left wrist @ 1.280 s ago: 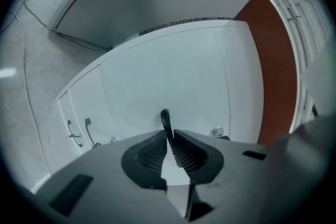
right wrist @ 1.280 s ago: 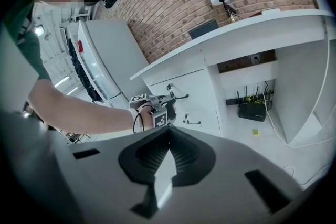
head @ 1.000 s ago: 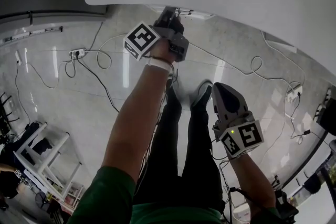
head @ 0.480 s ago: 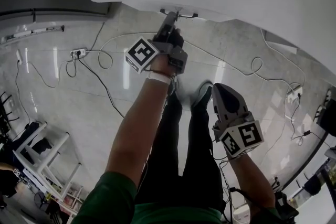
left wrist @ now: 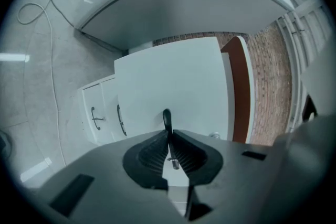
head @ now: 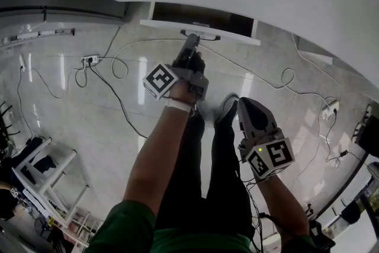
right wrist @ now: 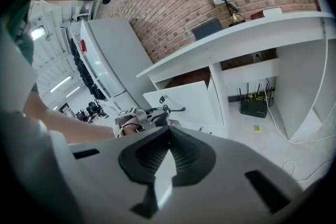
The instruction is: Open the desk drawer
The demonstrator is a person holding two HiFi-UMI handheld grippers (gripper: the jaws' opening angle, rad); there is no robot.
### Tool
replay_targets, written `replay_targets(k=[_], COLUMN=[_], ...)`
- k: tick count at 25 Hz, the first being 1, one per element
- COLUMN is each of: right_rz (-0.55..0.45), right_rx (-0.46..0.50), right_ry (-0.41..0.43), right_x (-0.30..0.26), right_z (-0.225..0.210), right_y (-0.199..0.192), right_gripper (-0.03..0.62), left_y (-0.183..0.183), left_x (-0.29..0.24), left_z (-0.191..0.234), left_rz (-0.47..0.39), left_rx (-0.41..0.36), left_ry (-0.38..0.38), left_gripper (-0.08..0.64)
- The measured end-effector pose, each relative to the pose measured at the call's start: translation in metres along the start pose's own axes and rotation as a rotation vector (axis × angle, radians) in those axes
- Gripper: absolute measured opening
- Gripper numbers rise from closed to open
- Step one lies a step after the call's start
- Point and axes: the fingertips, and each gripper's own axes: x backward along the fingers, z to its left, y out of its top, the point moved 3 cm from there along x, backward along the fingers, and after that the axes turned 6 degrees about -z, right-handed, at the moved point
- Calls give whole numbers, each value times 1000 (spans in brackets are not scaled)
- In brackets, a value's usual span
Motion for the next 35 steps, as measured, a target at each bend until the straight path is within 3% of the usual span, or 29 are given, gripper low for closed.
replay_targets(k=[17,30,35], right_rz=[20,53,61], right_rx=[-9,-8,-6], right_ry=[9,14,20], right_x=[-1,-3,-4], right_z=[2,-6,-4], right_y=[-11,-22,-24], right_gripper=[0,0,0], left_y=[-7,-19,-18], left_x=[35,41,42], left_z=[12,67,78], left_rz=[33,58,59], left_rx=[-31,-41,-40], left_ry=[43,212,240], left_gripper=[28,28,28])
